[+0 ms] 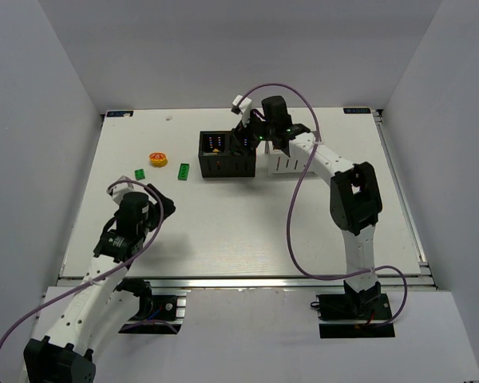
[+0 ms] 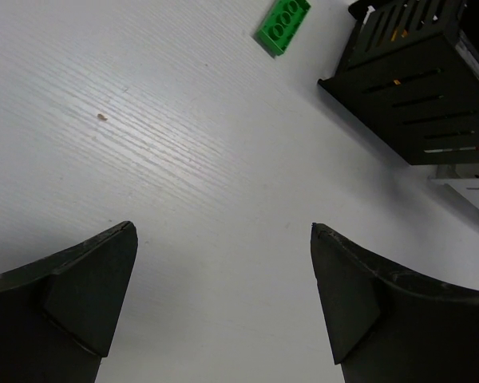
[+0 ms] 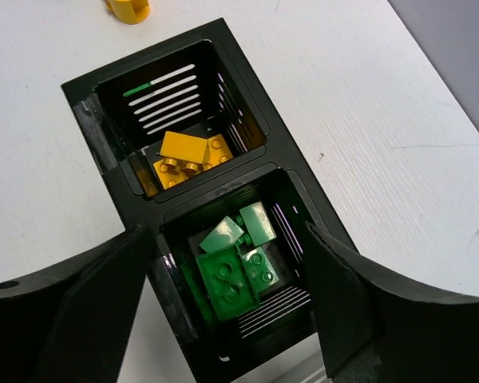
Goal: Sort the legos into containers by color
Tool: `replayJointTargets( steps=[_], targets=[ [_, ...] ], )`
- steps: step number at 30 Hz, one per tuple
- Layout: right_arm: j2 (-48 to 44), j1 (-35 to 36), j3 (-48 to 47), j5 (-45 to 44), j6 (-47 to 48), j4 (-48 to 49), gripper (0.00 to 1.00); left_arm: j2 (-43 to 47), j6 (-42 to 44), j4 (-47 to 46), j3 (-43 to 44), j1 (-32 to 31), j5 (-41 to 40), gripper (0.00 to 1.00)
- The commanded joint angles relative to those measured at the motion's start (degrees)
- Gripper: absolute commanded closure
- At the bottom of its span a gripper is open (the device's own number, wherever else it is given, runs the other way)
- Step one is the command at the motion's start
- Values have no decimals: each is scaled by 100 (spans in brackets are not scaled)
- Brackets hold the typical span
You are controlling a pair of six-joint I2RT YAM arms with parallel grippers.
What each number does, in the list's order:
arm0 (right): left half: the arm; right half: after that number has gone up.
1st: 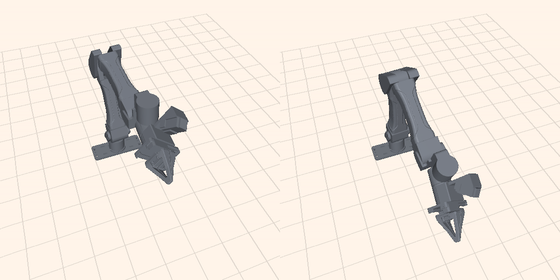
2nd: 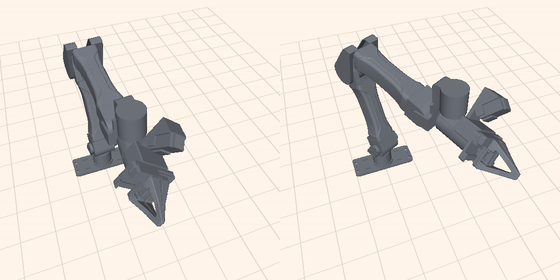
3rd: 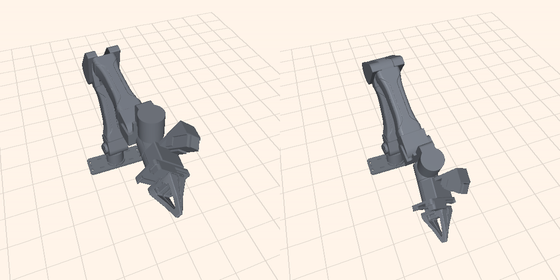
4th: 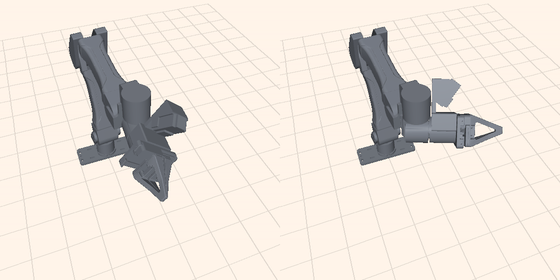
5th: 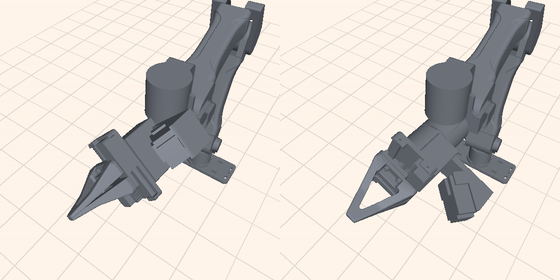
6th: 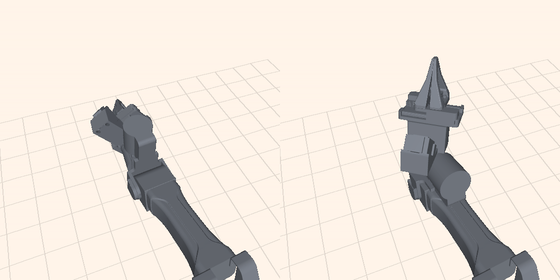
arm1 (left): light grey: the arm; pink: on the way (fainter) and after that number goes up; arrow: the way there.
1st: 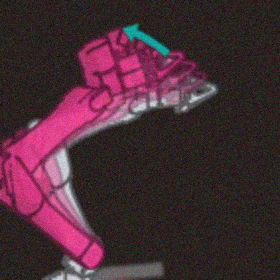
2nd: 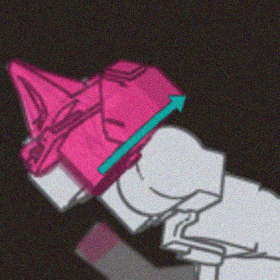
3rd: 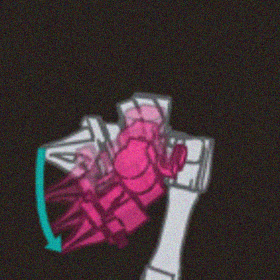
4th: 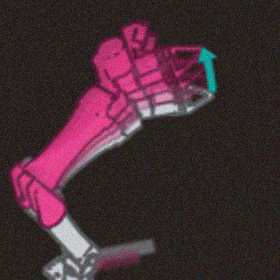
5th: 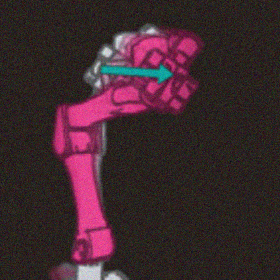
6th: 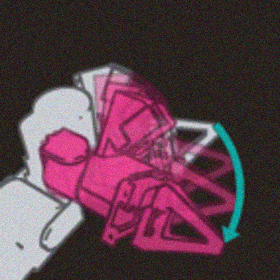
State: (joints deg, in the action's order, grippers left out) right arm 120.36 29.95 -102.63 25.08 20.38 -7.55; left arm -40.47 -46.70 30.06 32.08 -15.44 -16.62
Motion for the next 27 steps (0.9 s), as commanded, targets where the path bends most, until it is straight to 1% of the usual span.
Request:
replayJointTargets(
  steps=[1,2,4,5,6,8,9,10,11,13,14,17,19,22,24,27],
  targets=[
    [-573,-34,-223,452,228,-18,16,-145,292,-579,-96,24,519,2],
    [-696,-42,-162,541,386,-36,11,-215,380,-676,-87,32,607,2],
    [-1064,-42,198,743,458,25,11,-460,503,-905,-26,32,800,2],
    [-1415,-103,687,1075,449,139,11,-766,773,-1071,105,32,992,5],
    [-1418,-104,692,1078,475,70,11,-770,898,-1125,106,32,994,6],
    [-1655,-235,928,1822,589,-166,11,-1101,1179,-1231,254,24,1222,7],
    [-1743,-271,1007,2086,659,-324,19,-1208,1511,-1335,299,32,1336,7],
    [-1944,-306,1260,2471,677,-352,24,-1313,1680,-1406,334,24,1581,7],
    [-2059,-341,1411,2606,712,-352,34,-1497,1951,-1468,387,24,1653,8],
    [-2409,-367,1692,2817,852,-352,46,-1674,2190,-1591,457,24,1898,8],
    [-2516,-368,1955,2844,888,-361,59,-1840,2400,-1626,510,24,2039,8],
    [-2842,-403,2368,2827,854,-317,75,-2165,2735,-1697,624,15,2215,8],
    [-3025,-420,2554,2722,627,-230,76,-2333,2859,-1723,738,24,2260,8],
    [-3254,-490,2958,2651,441,25,73,-2632,3043,-1811,809,24,2321,7],
    [-3325,-543,3125,2616,423,35,69,-2842,3149,-1934,818,24,2339,7],
    [-3387,-640,3196,2572,370,26,68,-3132,3263,-2118,853,24,2321,7]
  ],
)
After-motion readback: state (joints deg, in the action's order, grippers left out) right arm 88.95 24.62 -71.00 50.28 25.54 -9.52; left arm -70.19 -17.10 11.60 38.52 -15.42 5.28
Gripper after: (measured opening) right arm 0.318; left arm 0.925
